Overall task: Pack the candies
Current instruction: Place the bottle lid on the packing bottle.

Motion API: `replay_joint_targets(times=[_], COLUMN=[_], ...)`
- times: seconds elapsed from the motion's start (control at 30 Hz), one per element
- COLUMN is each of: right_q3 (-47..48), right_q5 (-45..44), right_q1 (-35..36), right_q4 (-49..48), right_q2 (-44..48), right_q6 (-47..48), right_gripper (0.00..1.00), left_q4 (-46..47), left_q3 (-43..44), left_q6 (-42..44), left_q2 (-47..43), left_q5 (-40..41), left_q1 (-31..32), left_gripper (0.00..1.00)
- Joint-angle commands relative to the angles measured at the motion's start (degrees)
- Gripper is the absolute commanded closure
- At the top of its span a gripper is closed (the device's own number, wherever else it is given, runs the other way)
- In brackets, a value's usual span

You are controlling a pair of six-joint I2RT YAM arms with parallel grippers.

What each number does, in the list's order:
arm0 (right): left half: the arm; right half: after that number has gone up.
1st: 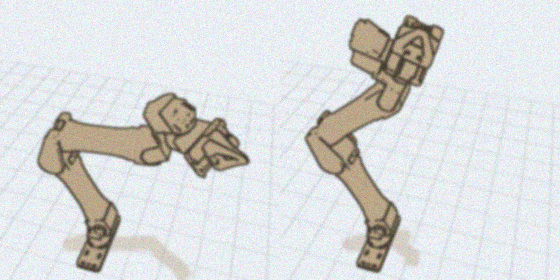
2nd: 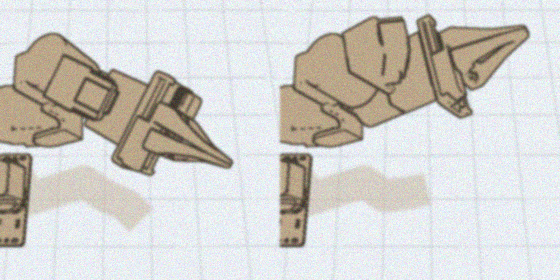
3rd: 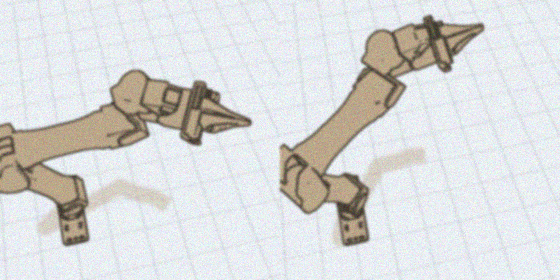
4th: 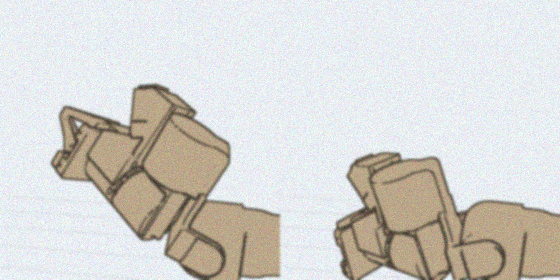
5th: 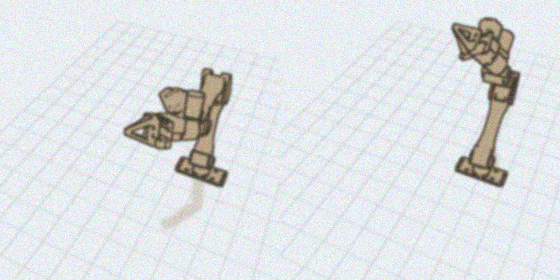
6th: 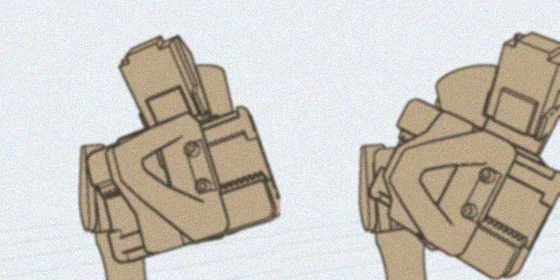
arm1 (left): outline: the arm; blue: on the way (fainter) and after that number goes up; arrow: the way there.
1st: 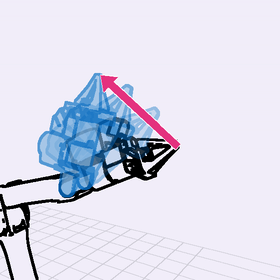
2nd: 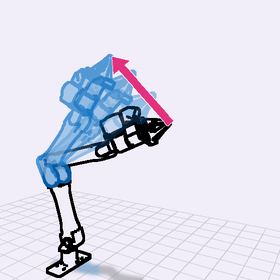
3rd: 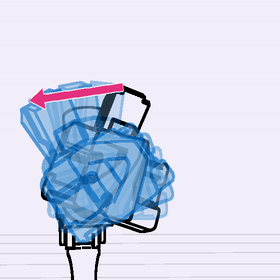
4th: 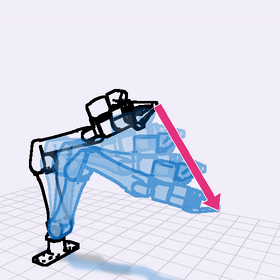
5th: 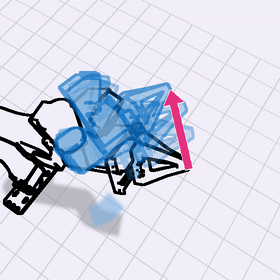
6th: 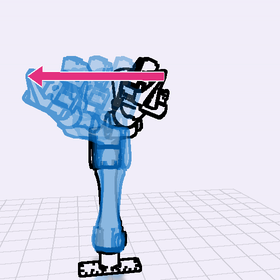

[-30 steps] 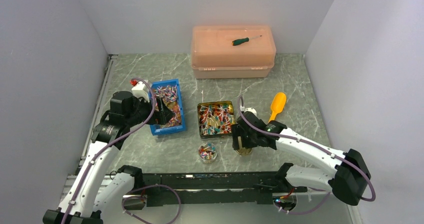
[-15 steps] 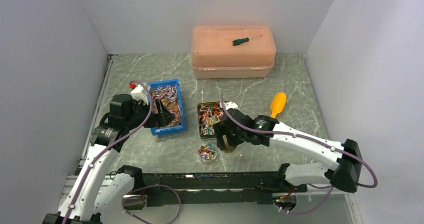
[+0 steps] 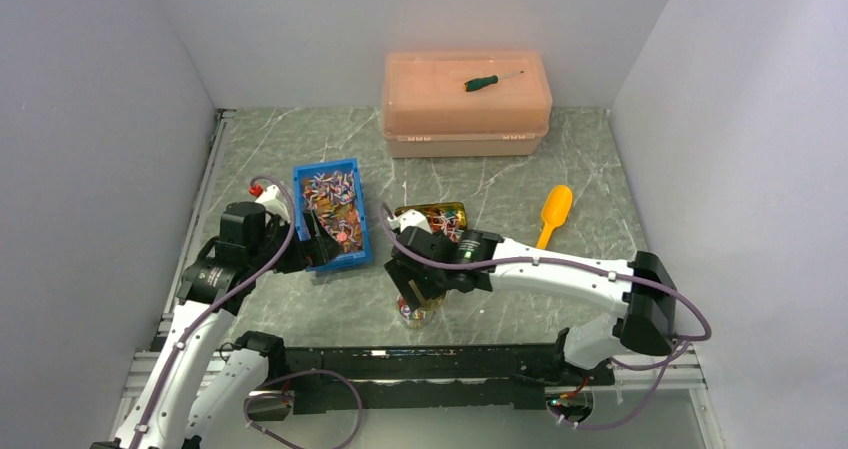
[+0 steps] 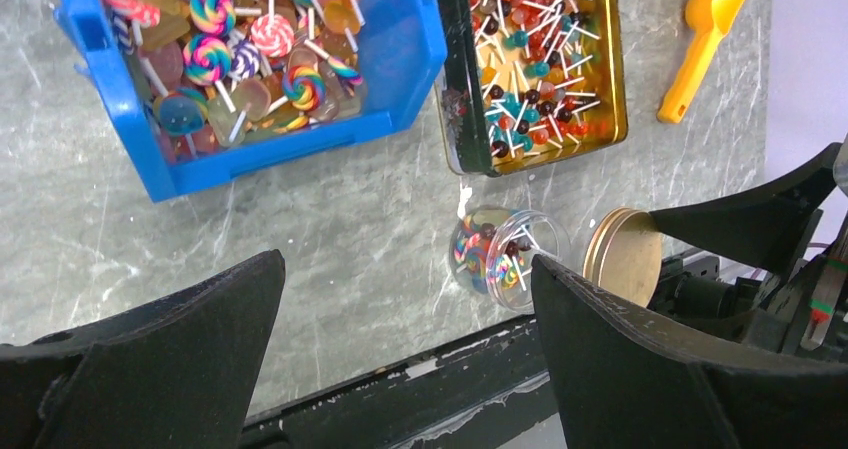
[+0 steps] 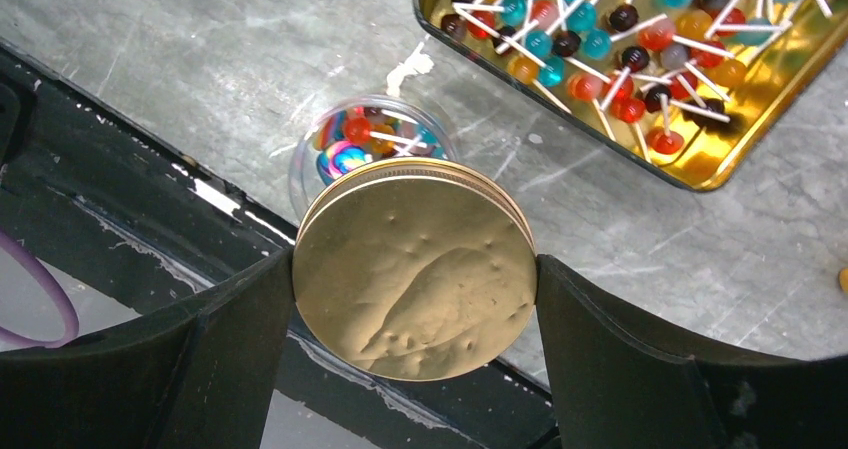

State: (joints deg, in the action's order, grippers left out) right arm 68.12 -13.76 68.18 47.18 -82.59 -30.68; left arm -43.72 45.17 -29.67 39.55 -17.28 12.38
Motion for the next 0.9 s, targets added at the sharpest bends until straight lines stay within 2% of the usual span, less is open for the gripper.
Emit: replay_joint_targets(times=[0.0,0.87], right_q3=[4.33,4.97], right_q5=[-3.15,-2.06], right_q1=[1.68,2.92], right_q4=[0.89,-1.71], right_q2=[-2.89,-11.08], right_q6=[1.8,1.14], right_gripper=[0.32,0.32], left_q4=[-2.77,-4.99], left_q3=[-0.61,-1.49], left_q6=[-2.86,-1.97], left_q2=[-0.55,-3.26], left_q5=[1.76,3.74], left_q1=[-0.34,-0.34], left_gripper=[0.01,0.01])
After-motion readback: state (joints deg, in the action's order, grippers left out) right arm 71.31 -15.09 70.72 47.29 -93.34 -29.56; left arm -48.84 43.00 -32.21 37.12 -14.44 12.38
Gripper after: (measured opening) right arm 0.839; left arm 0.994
